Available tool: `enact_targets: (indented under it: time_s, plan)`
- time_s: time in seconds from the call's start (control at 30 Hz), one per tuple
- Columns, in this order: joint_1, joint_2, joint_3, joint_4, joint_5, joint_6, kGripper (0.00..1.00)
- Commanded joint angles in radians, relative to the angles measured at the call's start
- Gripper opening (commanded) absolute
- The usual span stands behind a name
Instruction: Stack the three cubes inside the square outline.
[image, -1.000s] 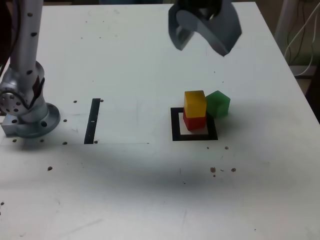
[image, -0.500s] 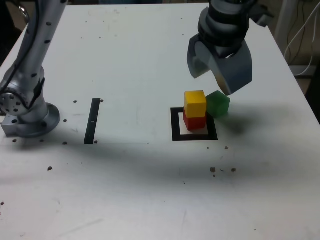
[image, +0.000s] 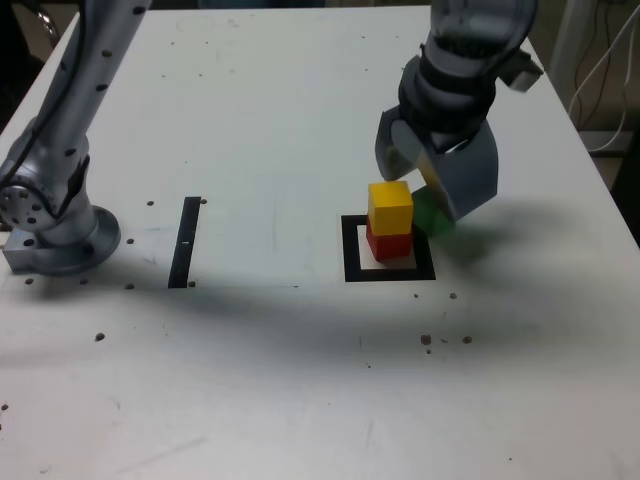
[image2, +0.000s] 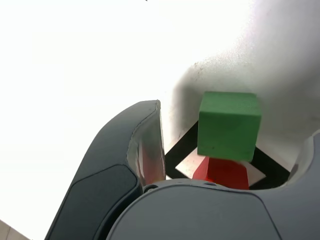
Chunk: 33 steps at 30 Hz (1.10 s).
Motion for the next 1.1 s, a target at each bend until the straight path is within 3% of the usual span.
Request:
enact_targets:
  time_s: [0.0,0.23,0.5,1.07]
  plan:
    - [0.000,0.013,0.013,-0.018,0.004,-0.002,0.94]
    - [0.000,0.027,0.031,-0.048,0.010,-0.001,0.92]
    - [0.000,0.026,0.046,-0.056,0.018,0.004,0.81]
    - [0.000,0.032,0.062,-0.130,-0.004,-0.006,0.40]
